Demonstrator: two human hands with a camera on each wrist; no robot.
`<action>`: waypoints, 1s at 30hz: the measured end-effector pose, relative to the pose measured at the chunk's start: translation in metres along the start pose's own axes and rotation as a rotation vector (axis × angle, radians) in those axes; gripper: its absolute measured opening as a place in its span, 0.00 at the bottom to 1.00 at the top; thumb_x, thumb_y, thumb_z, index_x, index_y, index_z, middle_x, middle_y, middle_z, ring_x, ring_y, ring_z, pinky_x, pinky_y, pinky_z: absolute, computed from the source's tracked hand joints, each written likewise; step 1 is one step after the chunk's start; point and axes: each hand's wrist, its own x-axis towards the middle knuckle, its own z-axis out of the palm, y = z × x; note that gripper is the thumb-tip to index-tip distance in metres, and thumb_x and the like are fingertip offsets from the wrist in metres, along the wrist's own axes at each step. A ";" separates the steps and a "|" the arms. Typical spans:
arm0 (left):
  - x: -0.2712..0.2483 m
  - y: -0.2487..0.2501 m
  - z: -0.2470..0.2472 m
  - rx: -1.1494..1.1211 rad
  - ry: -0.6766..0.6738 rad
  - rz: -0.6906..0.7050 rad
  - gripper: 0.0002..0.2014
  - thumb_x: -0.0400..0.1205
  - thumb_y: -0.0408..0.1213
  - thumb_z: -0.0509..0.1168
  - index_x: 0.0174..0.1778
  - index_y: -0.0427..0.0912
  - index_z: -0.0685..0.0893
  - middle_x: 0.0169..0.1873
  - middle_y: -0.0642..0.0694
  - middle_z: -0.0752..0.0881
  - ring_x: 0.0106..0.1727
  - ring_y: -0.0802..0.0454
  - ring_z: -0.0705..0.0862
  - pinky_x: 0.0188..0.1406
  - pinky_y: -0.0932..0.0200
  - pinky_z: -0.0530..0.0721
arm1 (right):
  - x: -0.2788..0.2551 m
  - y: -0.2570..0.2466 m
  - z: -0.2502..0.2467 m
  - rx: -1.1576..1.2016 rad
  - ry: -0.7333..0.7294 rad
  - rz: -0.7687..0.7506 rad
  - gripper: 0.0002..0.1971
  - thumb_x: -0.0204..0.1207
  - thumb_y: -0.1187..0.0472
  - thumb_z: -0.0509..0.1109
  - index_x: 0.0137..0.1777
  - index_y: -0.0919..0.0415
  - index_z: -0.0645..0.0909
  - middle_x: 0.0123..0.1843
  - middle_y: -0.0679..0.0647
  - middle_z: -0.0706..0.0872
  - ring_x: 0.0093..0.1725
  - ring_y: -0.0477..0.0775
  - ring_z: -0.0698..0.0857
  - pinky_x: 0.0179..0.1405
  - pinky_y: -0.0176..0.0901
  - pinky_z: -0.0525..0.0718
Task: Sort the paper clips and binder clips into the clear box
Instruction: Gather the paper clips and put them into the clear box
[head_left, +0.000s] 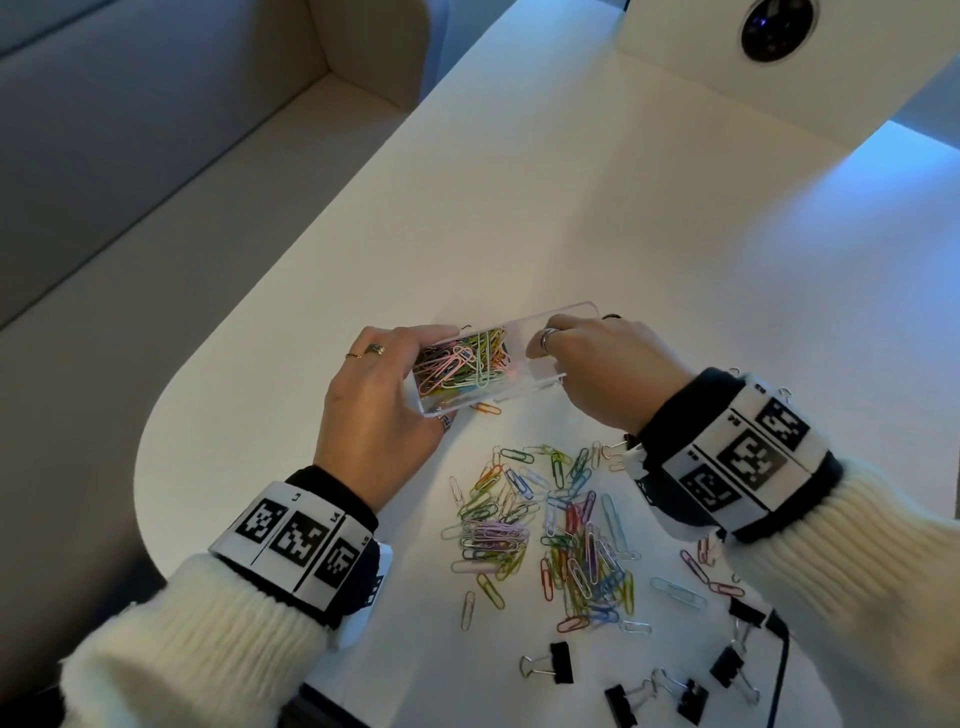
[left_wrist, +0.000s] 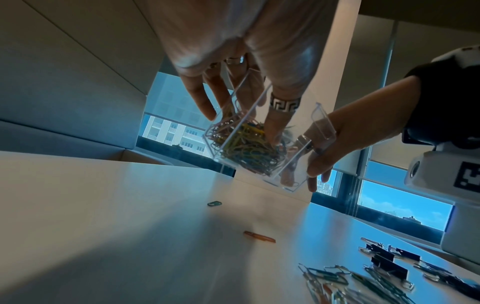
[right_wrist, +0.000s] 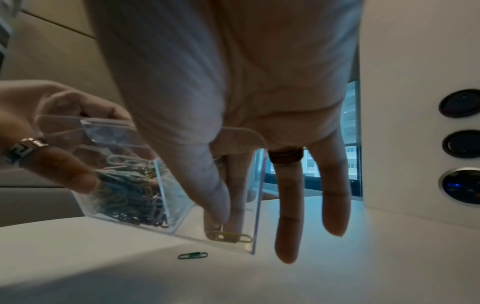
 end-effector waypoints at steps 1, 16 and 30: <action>0.000 -0.001 0.000 0.005 -0.007 0.000 0.25 0.64 0.31 0.79 0.57 0.41 0.83 0.45 0.48 0.88 0.53 0.55 0.75 0.45 0.69 0.71 | 0.000 -0.001 0.000 0.017 -0.021 0.005 0.22 0.77 0.71 0.56 0.66 0.51 0.75 0.63 0.48 0.78 0.56 0.61 0.83 0.50 0.51 0.81; -0.005 -0.015 -0.004 -0.065 -0.101 -0.208 0.28 0.63 0.33 0.80 0.59 0.48 0.82 0.45 0.53 0.82 0.51 0.55 0.78 0.47 0.72 0.69 | -0.024 -0.008 -0.028 0.562 0.331 0.035 0.04 0.67 0.57 0.77 0.39 0.47 0.84 0.38 0.41 0.87 0.43 0.45 0.84 0.55 0.46 0.80; 0.001 -0.030 -0.020 -0.192 0.008 -0.339 0.27 0.61 0.32 0.81 0.55 0.48 0.82 0.48 0.53 0.86 0.52 0.55 0.84 0.54 0.61 0.79 | 0.014 -0.023 -0.003 0.853 0.651 0.207 0.10 0.80 0.68 0.55 0.55 0.57 0.73 0.56 0.57 0.81 0.55 0.53 0.81 0.57 0.44 0.79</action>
